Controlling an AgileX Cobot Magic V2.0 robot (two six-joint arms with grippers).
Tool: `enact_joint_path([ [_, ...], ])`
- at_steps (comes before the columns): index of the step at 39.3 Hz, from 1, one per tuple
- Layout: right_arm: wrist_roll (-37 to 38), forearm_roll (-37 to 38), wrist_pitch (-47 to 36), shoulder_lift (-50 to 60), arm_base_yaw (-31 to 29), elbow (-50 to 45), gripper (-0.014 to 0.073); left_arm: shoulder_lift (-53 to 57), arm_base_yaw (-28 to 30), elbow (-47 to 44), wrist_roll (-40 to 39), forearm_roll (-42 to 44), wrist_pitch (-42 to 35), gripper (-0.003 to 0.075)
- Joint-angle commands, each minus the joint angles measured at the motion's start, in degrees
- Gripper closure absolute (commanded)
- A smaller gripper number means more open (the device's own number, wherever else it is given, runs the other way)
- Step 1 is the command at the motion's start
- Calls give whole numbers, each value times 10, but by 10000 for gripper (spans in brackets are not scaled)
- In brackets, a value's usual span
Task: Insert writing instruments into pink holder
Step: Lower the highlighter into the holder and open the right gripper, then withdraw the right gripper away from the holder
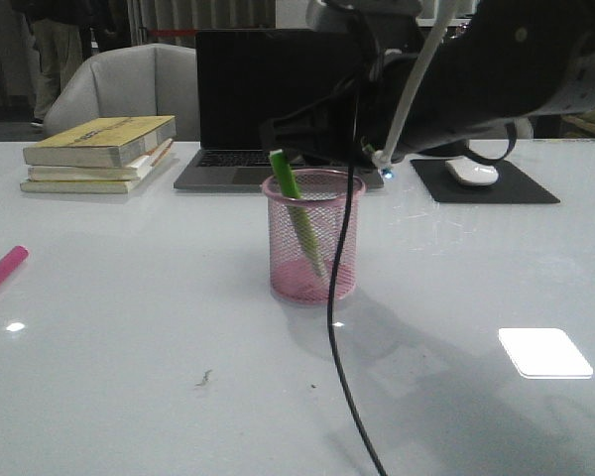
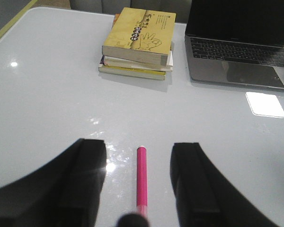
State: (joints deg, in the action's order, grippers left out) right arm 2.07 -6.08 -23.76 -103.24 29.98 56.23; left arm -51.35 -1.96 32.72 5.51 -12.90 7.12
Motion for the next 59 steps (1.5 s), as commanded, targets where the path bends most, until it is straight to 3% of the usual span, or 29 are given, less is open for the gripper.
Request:
enact_joint_path([
  [1, -5, 6, -15, 73, -1, 15, 187, 4, -2, 22, -2, -4, -47, 327],
  [12, -42, 6, 183, 184, -50, 15, 187, 4, -2, 22, -2, -4, -47, 327],
  [21, -42, 5, 337, 246, -133, 13, 187, 4, -2, 22, -2, -4, -47, 327],
  [30, -42, 7, 402, 309, -215, 13, 187, 4, -2, 22, -2, -4, -47, 327],
  [36, -42, 61, 472, 351, -259, 9, 187, 4, -2, 22, -2, -3, -47, 327],
  [48, -42, 75, 473, 440, -326, -123, 187, 4, -2, 22, -2, 11, -25, 327],
  [59, -42, 76, 477, 494, -332, -201, 187, 4, -2, 22, -2, 11, -19, 327],
])
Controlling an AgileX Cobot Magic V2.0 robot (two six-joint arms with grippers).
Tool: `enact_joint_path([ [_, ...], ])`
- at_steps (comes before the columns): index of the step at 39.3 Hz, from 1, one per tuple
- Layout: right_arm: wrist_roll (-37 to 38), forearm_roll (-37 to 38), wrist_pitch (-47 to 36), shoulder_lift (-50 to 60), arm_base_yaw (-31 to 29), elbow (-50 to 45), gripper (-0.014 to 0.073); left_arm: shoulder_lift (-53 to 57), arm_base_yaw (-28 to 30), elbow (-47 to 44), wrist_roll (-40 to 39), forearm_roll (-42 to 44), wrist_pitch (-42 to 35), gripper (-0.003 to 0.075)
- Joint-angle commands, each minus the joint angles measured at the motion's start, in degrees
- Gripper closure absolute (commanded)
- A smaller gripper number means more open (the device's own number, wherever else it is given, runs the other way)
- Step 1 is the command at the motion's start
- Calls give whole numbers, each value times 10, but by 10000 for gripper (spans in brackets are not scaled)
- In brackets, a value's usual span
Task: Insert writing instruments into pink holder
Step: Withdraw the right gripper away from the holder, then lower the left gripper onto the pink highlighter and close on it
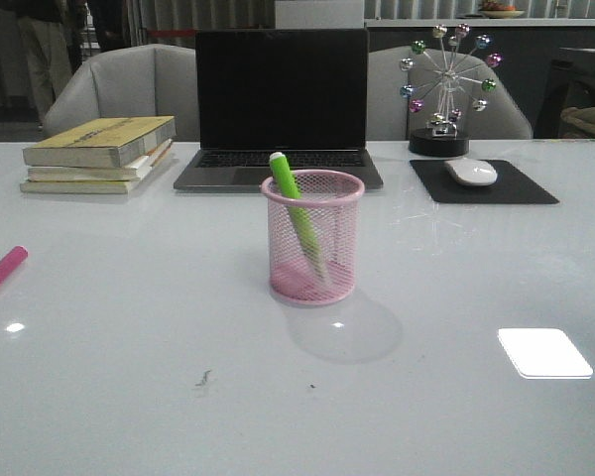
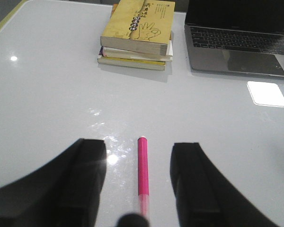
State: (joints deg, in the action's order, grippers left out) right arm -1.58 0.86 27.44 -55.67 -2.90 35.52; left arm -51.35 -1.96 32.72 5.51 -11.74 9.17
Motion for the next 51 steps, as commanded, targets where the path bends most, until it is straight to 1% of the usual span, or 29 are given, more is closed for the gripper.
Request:
enact_joint_path([
  [1, -5, 7, -34, 20, -4, 3, 187, 4, -2, 22, -2, -1, -39, 327],
  [9, -5, 7, -19, 22, -4, 1, 187, -3, -2, 30, -1, 7, -37, 326],
  [13, -5, 7, -10, 22, -4, 1, 187, -20, -2, 57, -1, 22, -14, 326],
  [17, -5, 7, -5, 22, -4, 1, 187, -50, -2, 101, -1, 24, 26, 326],
  [36, -5, 7, -4, 22, -4, 1, 187, -276, -2, 336, -1, 24, 227, 326],
  [44, -5, 7, -3, 22, -4, 1, 187, -367, -2, 394, -1, 24, 273, 326],
  [51, -5, 7, -2, 22, -4, 1, 187, -425, -2, 419, -1, 24, 288, 326],
])
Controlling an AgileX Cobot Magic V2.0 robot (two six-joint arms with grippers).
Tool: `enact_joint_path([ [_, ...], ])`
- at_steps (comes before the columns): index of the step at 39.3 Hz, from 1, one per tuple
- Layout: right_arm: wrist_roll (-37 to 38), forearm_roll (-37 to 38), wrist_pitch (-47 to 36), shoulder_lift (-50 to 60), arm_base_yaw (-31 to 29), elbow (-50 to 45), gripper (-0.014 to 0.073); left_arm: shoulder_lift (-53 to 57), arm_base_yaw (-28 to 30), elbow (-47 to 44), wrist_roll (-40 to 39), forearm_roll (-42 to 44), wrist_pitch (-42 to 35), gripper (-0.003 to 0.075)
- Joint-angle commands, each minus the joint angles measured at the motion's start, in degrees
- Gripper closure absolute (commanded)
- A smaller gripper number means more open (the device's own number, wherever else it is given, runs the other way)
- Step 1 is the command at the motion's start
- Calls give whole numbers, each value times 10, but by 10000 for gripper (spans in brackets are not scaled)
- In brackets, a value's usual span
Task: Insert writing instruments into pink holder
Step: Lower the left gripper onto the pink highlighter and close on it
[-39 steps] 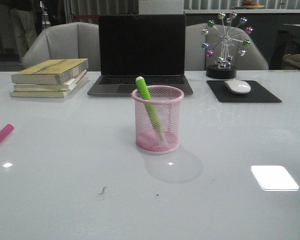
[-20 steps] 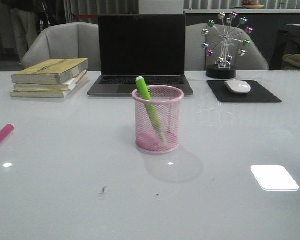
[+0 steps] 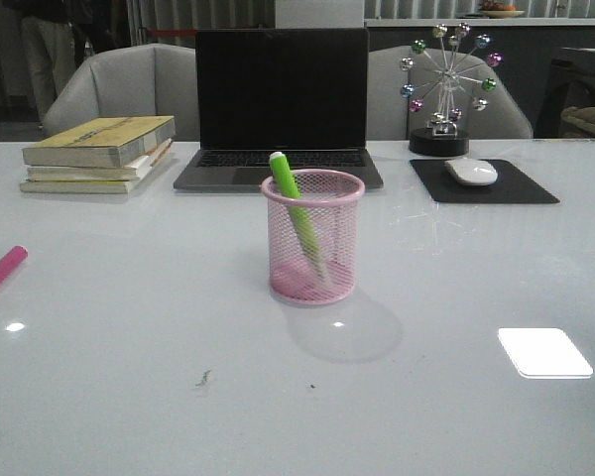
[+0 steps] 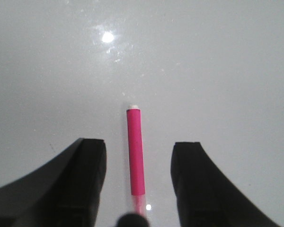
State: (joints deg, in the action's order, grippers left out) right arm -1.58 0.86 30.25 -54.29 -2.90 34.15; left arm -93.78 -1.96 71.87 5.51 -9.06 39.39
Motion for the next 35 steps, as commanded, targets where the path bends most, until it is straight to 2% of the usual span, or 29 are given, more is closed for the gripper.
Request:
enact_joint_path([
  [1, -5, 7, -30, 8, -4, 14, 187, -9, -2, 30, -1, -3, -13, 326],
  [35, -5, 7, -27, 8, -4, 14, 187, -155, -2, 31, -1, -3, -16, 326],
])
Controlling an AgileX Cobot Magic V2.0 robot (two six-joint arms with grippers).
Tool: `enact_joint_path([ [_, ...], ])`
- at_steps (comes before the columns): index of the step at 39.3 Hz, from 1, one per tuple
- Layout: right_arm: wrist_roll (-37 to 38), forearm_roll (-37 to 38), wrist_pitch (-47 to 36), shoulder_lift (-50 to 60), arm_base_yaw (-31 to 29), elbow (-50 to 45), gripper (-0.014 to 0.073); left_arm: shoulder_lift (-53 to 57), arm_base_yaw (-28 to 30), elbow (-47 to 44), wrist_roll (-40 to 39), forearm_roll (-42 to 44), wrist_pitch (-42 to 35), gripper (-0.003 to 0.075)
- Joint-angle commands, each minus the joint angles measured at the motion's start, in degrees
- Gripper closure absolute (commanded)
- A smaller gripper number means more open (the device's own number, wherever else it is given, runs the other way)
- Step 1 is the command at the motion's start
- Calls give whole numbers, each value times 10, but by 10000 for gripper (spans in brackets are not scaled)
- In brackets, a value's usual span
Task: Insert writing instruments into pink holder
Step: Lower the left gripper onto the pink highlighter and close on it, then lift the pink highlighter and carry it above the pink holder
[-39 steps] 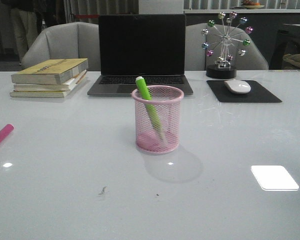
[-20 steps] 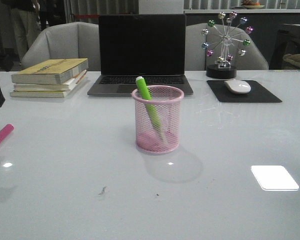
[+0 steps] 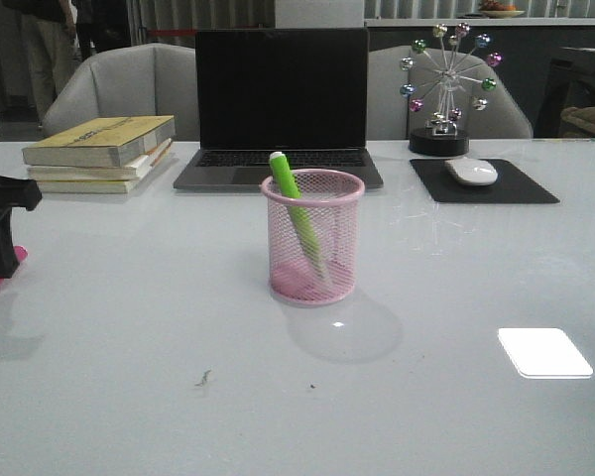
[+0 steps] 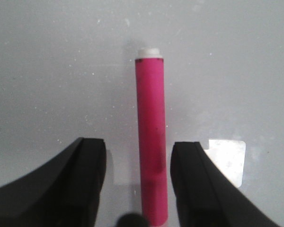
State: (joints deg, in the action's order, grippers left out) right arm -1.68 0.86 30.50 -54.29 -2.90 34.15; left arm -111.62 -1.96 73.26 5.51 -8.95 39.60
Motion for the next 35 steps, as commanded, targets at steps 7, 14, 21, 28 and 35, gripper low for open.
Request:
enact_joint_path([
  [7, -4, 7, -29, 8, -4, 14, 187, 11, -2, 17, -1, -4, -21, 327],
  [14, -4, 7, -26, 8, -4, 14, 187, -11, -2, 17, -1, -4, -15, 327],
  [21, -4, 7, -25, 8, -4, 14, 187, -24, -3, 17, -1, -4, -1, 353],
  [28, -4, 7, -25, 8, -4, 14, 187, -24, -5, 17, -1, -4, 6, 510],
  [35, -4, 7, -24, 8, -4, 14, 187, -24, -10, 17, -1, -4, 19, 626],
])
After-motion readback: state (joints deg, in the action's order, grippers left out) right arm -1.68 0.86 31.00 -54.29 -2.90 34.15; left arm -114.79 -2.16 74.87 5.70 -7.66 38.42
